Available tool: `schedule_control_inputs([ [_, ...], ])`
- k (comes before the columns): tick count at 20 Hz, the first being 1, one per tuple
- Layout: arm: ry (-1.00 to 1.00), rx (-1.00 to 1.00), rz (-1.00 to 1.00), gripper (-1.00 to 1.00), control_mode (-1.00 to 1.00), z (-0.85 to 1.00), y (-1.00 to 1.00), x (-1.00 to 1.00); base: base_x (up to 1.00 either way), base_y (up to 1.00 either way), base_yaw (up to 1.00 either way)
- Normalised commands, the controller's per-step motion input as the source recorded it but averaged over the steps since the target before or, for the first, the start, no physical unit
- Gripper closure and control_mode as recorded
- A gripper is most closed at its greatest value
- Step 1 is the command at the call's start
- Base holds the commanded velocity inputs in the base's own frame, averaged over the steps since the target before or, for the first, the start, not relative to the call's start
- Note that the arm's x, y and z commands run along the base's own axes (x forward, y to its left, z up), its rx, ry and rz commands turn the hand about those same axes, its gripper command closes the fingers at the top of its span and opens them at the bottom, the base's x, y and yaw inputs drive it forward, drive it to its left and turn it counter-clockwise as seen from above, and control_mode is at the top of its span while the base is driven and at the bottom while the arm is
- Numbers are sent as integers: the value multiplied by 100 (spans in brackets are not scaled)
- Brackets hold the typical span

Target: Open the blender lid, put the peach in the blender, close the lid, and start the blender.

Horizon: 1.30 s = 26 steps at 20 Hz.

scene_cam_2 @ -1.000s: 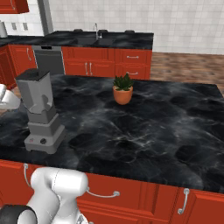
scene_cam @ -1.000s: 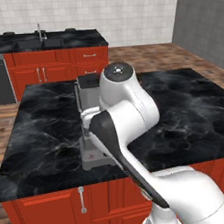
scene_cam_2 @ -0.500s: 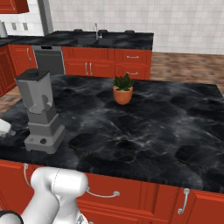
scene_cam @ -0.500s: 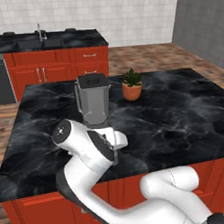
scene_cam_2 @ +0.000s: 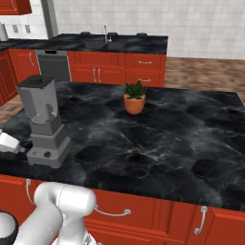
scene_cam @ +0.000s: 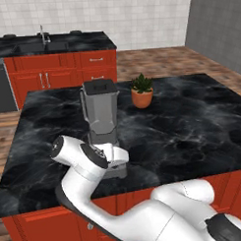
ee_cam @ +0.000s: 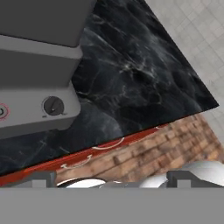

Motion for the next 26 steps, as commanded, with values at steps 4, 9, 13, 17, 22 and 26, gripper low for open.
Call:
schedule_control_inputs([
  [4, 0, 0, -1, -100, -100, -38, -9, 37, 0, 0, 0],
  [9, 1, 0, 0, -100, -100, -29, -6, 32, 0, 0, 0],
  [13, 4, -1, 0, -100, -100, -37, 0, 29, 0, 0, 0],
  [17, 3, -2, 0, -100, -100, -34, 0, 33, 0, 0, 0],
  [22, 2, -2, 0, -100, -100, -24, 3, 36, 0, 0, 0],
  [26, 4, -3, 0, -100, -100, -14, 19, 33, 0, 0, 0],
])
